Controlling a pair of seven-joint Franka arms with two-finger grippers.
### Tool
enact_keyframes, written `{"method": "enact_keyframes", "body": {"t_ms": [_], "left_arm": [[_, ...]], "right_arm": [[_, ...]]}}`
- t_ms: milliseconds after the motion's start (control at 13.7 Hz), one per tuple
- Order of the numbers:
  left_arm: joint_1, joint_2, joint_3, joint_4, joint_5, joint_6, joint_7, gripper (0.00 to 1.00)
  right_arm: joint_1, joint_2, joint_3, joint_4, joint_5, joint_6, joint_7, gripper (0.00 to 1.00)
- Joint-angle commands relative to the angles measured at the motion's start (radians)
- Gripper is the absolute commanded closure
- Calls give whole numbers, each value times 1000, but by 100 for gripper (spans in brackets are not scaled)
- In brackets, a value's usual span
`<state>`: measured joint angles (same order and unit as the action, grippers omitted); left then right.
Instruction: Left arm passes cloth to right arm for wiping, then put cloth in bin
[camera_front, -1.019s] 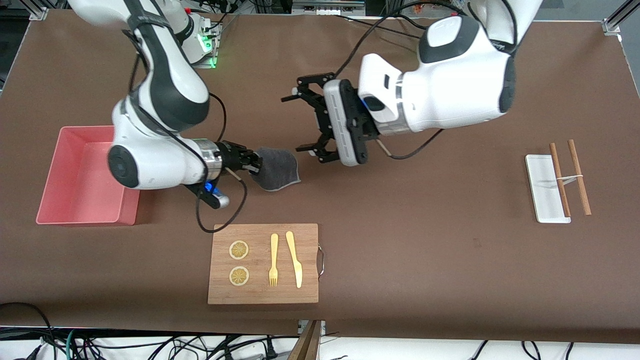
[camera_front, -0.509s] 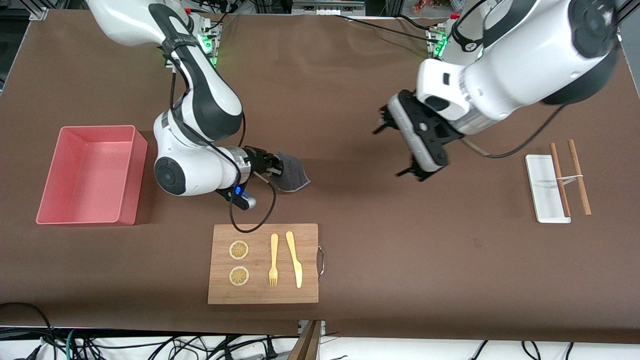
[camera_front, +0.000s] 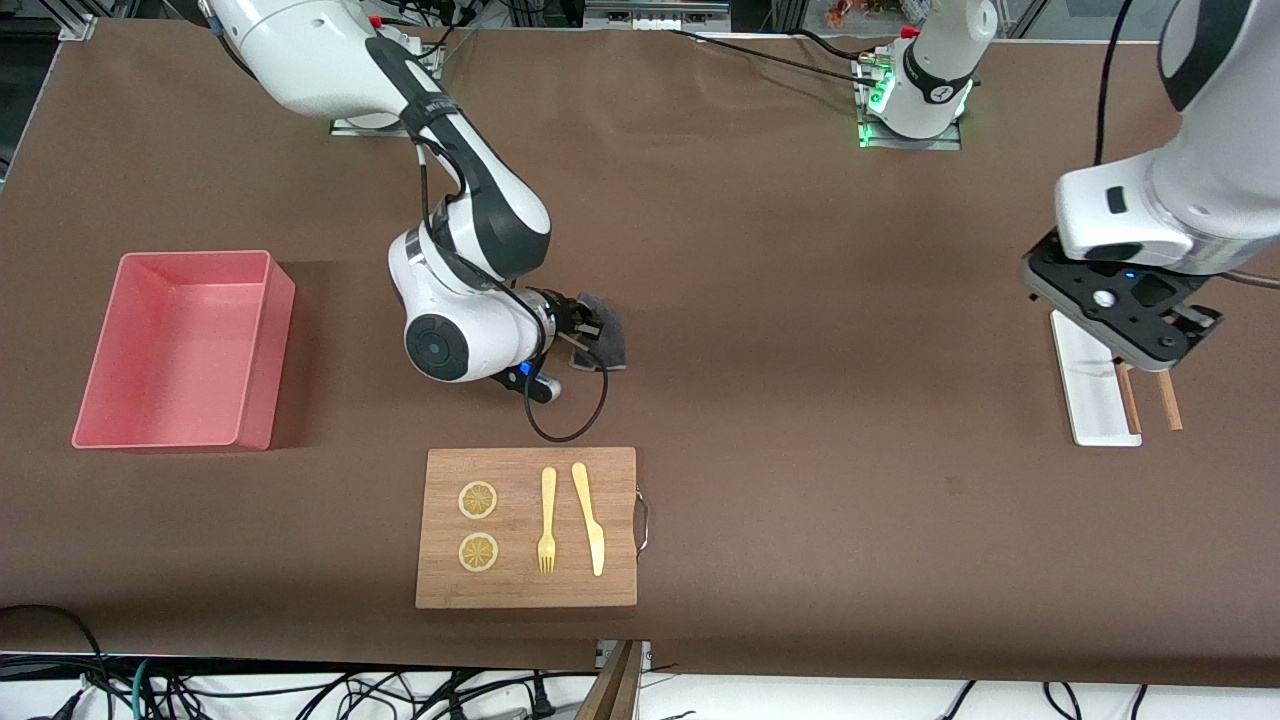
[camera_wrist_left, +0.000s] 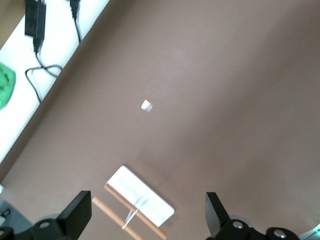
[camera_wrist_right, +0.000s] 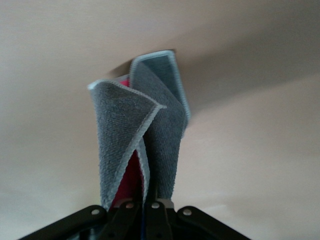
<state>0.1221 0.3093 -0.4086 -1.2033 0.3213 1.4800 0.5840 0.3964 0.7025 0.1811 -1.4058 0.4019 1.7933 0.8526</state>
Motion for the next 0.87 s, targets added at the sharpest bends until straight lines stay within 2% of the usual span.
{"method": "enact_keyframes", "body": {"t_ms": [0,218,364,509,655,800], "left_arm": [[13,-13,-4,-12,42,-17,11,0],[57,2,-6,5,28,-12,-27,0],[50,8,-7,-7,35,-14,-177,0],[50,25,-9,-10,32,-15,-382,0],[68,31,-12,-13,27,-10,-441,0],[51,24,20,-24,-60,-10,-450,0]], "right_arm": [[-8,-14,9,-62,-70,12,-9,100],[-8,8,9,-125,-156,58,-14,100],[-17,15,-5,-140,-202,60,-36,100],[-22,8,-61,-140,-207,34,-113,100],[-24,-8,-126,-136,-207,-20,-203,100],[-31,-31,-191,-134,-207,-80,-307,100]]}}
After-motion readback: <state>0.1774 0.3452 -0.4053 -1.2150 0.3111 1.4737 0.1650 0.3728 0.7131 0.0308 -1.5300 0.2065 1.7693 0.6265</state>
